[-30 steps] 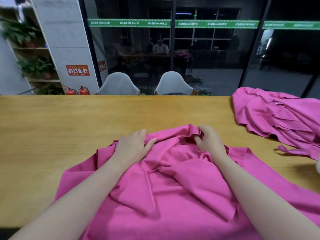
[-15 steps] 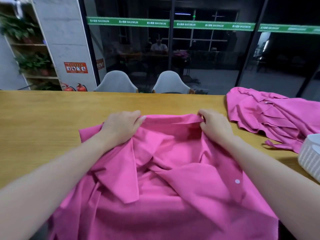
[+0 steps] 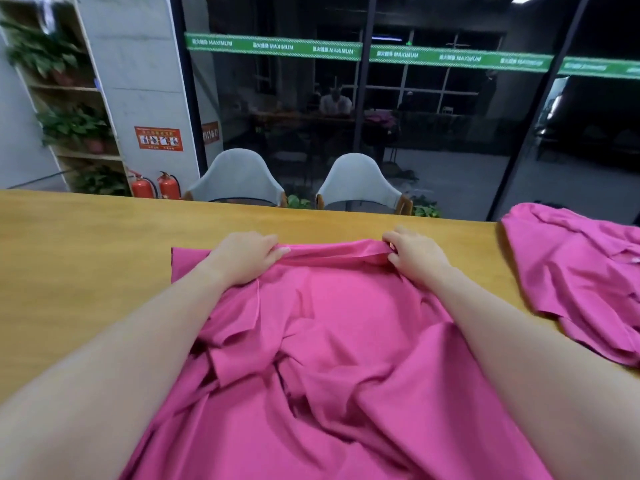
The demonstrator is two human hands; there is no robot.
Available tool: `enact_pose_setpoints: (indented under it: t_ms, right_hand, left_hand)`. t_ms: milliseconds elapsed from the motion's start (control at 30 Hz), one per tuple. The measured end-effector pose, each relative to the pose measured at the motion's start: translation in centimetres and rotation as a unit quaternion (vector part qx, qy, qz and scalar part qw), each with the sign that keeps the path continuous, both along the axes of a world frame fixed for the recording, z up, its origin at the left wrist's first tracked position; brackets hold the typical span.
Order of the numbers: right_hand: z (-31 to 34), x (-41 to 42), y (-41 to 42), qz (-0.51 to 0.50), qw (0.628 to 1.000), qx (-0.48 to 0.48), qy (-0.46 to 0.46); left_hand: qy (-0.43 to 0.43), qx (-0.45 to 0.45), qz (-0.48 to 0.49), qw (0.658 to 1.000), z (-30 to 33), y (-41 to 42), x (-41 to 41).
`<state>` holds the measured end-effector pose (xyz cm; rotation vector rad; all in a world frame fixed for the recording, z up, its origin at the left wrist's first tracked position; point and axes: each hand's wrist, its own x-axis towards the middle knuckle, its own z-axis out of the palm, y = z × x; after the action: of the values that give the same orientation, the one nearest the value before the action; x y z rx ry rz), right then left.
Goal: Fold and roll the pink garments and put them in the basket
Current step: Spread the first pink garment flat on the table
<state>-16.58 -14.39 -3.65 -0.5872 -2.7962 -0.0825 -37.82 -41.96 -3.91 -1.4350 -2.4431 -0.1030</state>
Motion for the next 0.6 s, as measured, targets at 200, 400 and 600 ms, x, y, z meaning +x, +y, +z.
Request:
enact_pose_setpoints:
  t_ms: [200, 400, 600]
  right_hand:
    - [-2.9, -1.2, 1.7, 0.013, 0.991, -0.095, 0.095]
    - [0.9, 0.7, -1.4, -0.048, 0.997, -0.050, -0.040]
    - [3.8, 7.6, -12.4, -0.057, 0.995, -0.088, 0.001]
  left_hand:
    - [-0.068, 0.039, 0.040, 0.996, -2.4, 0.2, -1.3]
    - [-0.070, 0.023, 0.053, 0.996, 2.1, 1.6, 2.7]
    - [-0.136, -0.010, -0.016, 0.991, 1.0, -2.7, 14.7]
